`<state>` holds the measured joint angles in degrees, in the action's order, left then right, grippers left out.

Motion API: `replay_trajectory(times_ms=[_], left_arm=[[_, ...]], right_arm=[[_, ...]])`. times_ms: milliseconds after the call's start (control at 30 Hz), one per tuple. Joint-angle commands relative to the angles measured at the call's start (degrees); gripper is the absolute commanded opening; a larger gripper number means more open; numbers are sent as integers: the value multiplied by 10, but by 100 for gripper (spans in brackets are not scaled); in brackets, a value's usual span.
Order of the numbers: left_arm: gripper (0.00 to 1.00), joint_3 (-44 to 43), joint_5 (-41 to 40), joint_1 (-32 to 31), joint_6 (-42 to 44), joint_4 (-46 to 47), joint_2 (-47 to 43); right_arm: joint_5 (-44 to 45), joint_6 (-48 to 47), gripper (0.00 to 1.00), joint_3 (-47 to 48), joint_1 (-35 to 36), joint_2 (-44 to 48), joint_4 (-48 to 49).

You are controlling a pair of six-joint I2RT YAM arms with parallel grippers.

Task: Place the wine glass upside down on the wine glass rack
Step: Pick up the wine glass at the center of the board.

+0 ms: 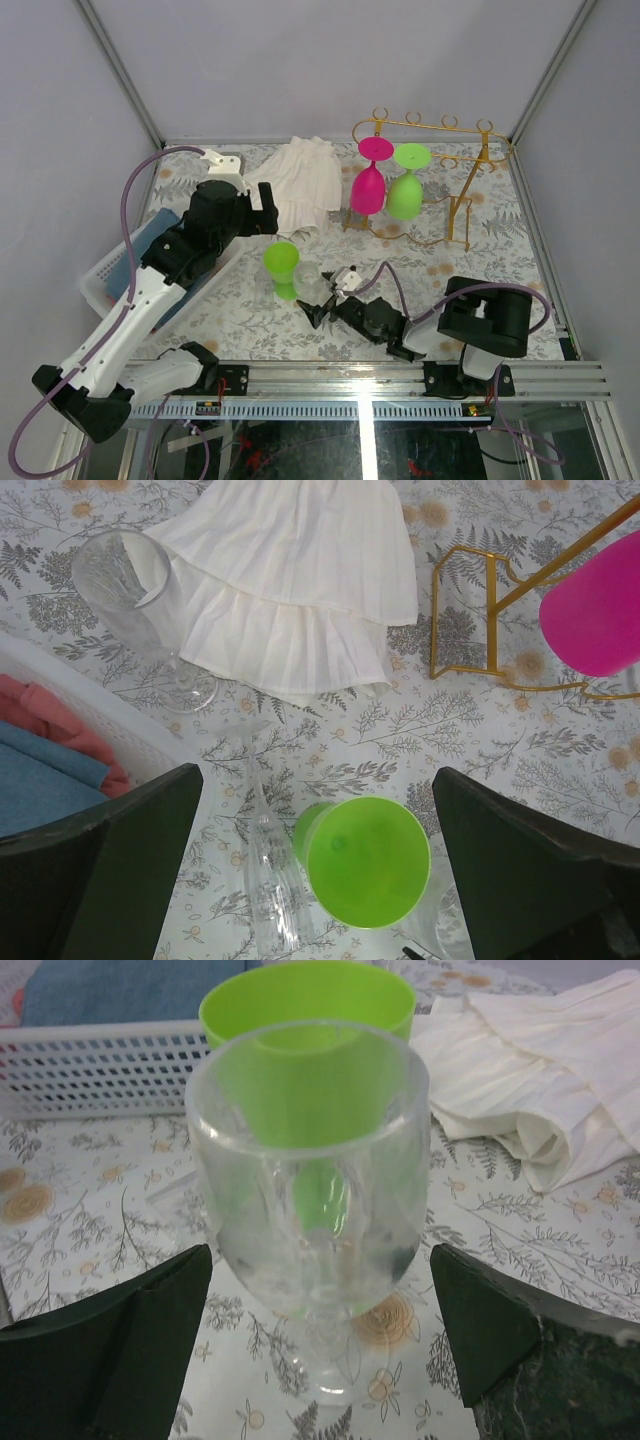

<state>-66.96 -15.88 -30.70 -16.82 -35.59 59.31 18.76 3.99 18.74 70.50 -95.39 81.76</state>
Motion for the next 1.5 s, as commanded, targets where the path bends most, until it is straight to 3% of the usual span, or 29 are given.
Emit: replay_trajectory(times_ms=[0, 300, 467, 700, 867, 1033, 1200, 1333, 1467], left_arm=[[100, 5, -17, 3, 17, 33, -16], [100, 11, -19, 4, 20, 37, -23], [100, 13, -21, 4, 21, 40, -27], [100, 14, -22, 4, 19, 44, -29], [100, 16, -36, 3, 13, 46, -34], [100, 24, -29, 3, 11, 59, -51], [100, 29, 35, 4, 35, 83, -77], [100, 7, 36, 4, 42, 82, -77], [100, -24, 68, 4, 44, 60, -51]], right_arm=[[49, -45, 97, 40, 4, -40, 140], [63, -71, 97, 81, 3, -86, 146], [68, -76, 91, 89, 2, -93, 141], [66, -70, 79, 81, 2, -90, 138], [66, -85, 55, 66, 2, -80, 136], [65, -90, 49, 30, 2, -40, 133], [57, -88, 42, -5, 2, 45, 52], [58, -88, 36, -8, 2, 136, -101], [62, -88, 20, -5, 2, 218, -244]])
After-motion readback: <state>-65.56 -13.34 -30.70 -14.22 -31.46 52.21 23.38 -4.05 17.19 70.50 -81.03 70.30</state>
